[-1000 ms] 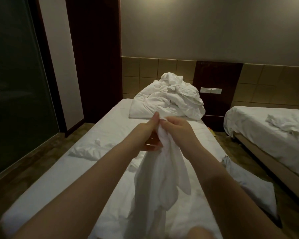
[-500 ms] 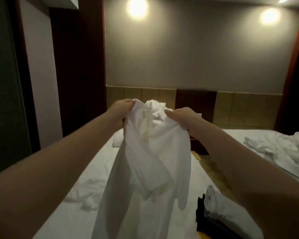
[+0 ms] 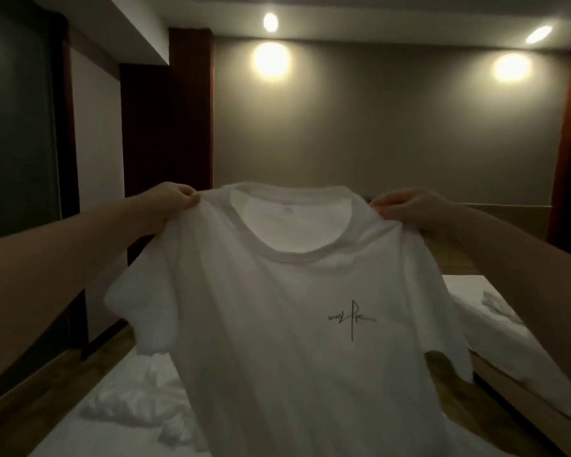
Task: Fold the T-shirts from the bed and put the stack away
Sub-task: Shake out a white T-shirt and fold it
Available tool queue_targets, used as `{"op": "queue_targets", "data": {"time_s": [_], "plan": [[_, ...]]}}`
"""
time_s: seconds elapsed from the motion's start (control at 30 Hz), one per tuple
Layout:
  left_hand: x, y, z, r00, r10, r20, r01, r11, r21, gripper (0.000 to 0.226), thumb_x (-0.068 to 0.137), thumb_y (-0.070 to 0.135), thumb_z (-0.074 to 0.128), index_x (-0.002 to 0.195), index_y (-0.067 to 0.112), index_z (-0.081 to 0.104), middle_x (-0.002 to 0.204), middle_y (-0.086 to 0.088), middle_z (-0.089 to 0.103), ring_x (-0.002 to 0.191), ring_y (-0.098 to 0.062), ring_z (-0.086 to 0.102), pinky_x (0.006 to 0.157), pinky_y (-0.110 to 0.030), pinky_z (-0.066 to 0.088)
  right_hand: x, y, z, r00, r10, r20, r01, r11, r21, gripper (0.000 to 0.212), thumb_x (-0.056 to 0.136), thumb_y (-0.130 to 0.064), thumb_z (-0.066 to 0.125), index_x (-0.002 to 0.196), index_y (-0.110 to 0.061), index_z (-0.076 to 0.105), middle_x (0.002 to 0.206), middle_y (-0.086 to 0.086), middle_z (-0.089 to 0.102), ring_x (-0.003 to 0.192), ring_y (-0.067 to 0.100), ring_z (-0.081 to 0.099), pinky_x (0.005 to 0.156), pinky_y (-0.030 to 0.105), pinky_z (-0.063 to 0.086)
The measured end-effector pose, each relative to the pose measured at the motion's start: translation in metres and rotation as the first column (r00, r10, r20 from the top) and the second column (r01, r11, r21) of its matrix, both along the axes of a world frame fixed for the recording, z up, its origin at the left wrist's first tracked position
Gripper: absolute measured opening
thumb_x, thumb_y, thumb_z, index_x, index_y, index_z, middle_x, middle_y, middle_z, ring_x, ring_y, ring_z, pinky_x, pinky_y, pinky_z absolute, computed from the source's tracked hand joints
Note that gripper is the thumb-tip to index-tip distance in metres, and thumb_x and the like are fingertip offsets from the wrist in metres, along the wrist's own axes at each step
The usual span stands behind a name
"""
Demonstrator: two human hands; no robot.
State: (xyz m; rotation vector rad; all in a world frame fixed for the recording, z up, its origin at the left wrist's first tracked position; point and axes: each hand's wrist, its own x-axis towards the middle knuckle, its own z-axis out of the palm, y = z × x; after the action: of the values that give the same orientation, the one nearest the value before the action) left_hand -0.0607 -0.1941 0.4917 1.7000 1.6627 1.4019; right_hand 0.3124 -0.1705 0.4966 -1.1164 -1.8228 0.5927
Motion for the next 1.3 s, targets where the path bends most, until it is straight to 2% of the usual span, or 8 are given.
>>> {"op": "queue_targets", "data": {"time_s": [0.13,0.23,0.5,0.63,0.77,0.93,1.1,1.3], "plan": [[0.007,-0.005,-0.004,0.996,-0.053,-0.066,0.054,0.998,0.012,0.011,0.087,0.026,0.062,0.087,0.016,0.067,0.087,-0.004,0.064,0.079,-0.016,0.060,0.061,-0.023,0.052,0.000,0.006,-0.005,0.992,-0.121,-0.044,0.127,0.968,0.215,0.022,0.092,-0.010,0.055,0.112,-0.012,0.065,0.099,0.001,0.062,0.074,0.000,0.053,0.059,0.005,0.044],[0.008,-0.010,-0.005,0.990,-0.081,-0.114,0.084,0.996,0.024,0.020,0.085,0.033,0.064,0.093,0.016,0.069,0.088,-0.001,0.064,0.080,-0.014,0.060,0.062,-0.023,0.046,0.006,0.007,-0.014,0.980,-0.159,0.122,0.146,0.983,0.112,0.017,0.093,-0.016,0.056,0.105,-0.016,0.067,0.094,0.002,0.064,0.075,0.006,0.056,0.060,0.015,0.045],[-0.004,-0.016,-0.021,0.992,-0.126,-0.018,0.126,0.992,0.023,0.010,0.091,0.023,0.055,0.095,0.020,0.064,0.090,0.000,0.061,0.066,-0.007,0.064,0.051,-0.015,0.049,0.007,-0.002,-0.031,0.995,0.003,0.100,0.003,0.998,-0.058,0.008,0.087,-0.023,0.062,0.092,-0.018,0.067,0.089,0.002,0.063,0.079,0.014,0.060,0.062,0.020,0.047],[-0.006,-0.014,-0.025,0.988,-0.152,-0.016,0.150,0.986,-0.065,0.014,0.092,0.018,0.052,0.096,0.013,0.064,0.096,-0.006,0.060,0.086,-0.018,0.059,0.067,-0.026,0.046,0.000,0.004,-0.036,0.994,-0.086,-0.062,0.089,0.995,0.044,0.009,0.090,-0.023,0.060,0.085,-0.019,0.066,0.086,0.000,0.061,0.077,0.010,0.056,0.063,0.021,0.043],[0.001,-0.011,-0.023,0.969,-0.223,0.105,0.235,0.963,-0.129,0.017,0.095,0.014,0.047,0.090,0.008,0.062,0.088,-0.008,0.059,0.081,-0.020,0.059,0.069,-0.029,0.047,-0.010,0.009,-0.035,0.968,-0.012,-0.251,-0.022,0.991,-0.132,0.011,0.093,-0.016,0.053,0.093,-0.012,0.063,0.091,0.003,0.059,0.087,0.017,0.056,0.073,0.027,0.048],[0.003,-0.014,-0.027,0.980,-0.197,-0.034,0.193,0.976,-0.097,0.022,0.087,0.029,0.058,0.098,0.012,0.067,0.092,-0.005,0.064,0.084,-0.021,0.062,0.067,-0.029,0.051,-0.011,0.009,-0.038,0.934,-0.035,-0.355,-0.074,0.955,-0.289,0.022,0.094,-0.014,0.050,0.113,-0.003,0.058,0.101,0.009,0.060,0.095,0.025,0.057,0.074,0.033,0.047],[0.022,-0.014,-0.061,0.969,-0.044,0.244,0.071,0.992,-0.102,0.013,0.090,0.024,0.058,0.086,0.012,0.061,0.092,-0.009,0.060,0.081,-0.023,0.059,0.067,-0.033,0.048,-0.025,-0.002,-0.063,0.916,-0.158,-0.368,-0.025,0.894,-0.447,0.019,0.091,-0.020,0.058,0.106,-0.009,0.058,0.102,0.010,0.061,0.086,0.024,0.060,0.065,0.034,0.049],[0.085,-0.055,-0.115,0.577,-0.002,0.817,0.217,0.964,-0.151,0.025,0.093,0.015,0.047,0.072,0.006,0.058,0.054,-0.007,0.063,0.045,-0.015,0.061,0.042,-0.019,0.048,-0.075,-0.043,-0.119,0.550,-0.193,-0.813,-0.411,0.784,-0.465,0.021,0.096,-0.013,0.044,0.093,-0.003,0.062,0.075,0.011,0.070,0.066,0.022,0.068,0.065,0.032,0.053]]}}
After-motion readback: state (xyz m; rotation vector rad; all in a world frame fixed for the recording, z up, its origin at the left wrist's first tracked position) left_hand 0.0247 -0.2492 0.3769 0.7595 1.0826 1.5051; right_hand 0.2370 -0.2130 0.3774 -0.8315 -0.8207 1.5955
